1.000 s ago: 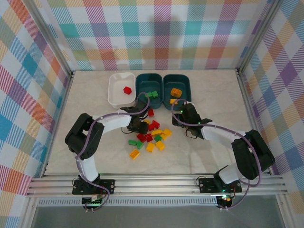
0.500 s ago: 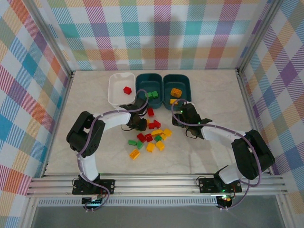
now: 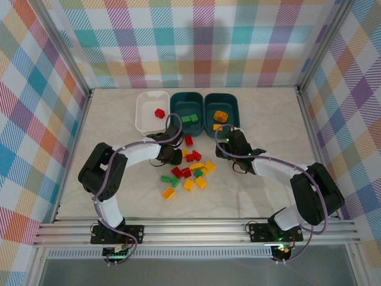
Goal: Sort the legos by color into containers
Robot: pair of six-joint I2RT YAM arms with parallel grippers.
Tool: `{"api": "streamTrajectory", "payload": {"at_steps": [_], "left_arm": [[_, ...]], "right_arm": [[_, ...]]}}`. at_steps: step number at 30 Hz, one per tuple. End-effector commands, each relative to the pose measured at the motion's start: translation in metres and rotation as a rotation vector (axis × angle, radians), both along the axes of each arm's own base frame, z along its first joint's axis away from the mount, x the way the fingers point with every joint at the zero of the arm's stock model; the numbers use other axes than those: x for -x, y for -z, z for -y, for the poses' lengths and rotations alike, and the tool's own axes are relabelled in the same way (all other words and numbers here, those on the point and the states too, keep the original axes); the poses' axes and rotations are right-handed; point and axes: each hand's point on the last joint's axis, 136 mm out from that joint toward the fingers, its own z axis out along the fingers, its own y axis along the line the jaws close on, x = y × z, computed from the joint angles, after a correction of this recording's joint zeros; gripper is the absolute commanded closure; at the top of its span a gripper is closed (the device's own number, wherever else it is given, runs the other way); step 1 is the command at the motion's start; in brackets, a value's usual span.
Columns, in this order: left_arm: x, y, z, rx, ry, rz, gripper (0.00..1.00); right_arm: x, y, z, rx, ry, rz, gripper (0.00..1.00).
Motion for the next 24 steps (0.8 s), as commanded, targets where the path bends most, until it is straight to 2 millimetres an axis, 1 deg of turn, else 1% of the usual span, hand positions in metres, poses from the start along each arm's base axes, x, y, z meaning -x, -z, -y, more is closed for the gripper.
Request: {"api": "streamTrajectory", "payload": {"at_steps": [1,5,8,11,14,16,19,23,24], "left_arm": [[-0.011,-0.043,0.006,0.047,-0.024,0.065,0.71],[-0.024,-0.063,0.012,0.057,-0.03,0.1,0.71],[-0.04,-0.075,0.014,0.048,-0.046,0.139,0.71],[-0.066,-0.091,0.021,0.04,-0.067,0.18,0.71],[-0.099,-0.103,0.027,0.028,-0.098,0.228,0.71],[-0.122,-0.108,0.033,0.027,-0.11,0.243,0.71],[-0.152,-0.106,0.039,0.007,-0.111,0.244,0.71],[-0.182,-0.097,0.049,0.009,-0.109,0.226,0.7],[-0.188,-0.099,0.052,0.016,-0.105,0.228,0.7]], "right_arm": [[-0.006,-0.009,-0.003,-0.016,-0.001,0.021,0.3],[-0.006,-0.008,-0.004,-0.018,-0.001,0.019,0.31],[-0.006,-0.01,-0.003,-0.017,0.0,0.023,0.3],[-0.005,-0.011,-0.001,-0.013,0.007,0.031,0.3],[-0.005,-0.013,0.001,-0.007,0.011,0.038,0.3],[-0.005,-0.014,0.003,-0.004,0.015,0.043,0.3],[-0.005,-0.016,0.001,-0.018,0.013,0.047,0.31],[-0.004,-0.019,0.0,-0.031,0.012,0.053,0.3],[-0.003,-0.02,0.001,-0.035,0.015,0.055,0.31]]}}
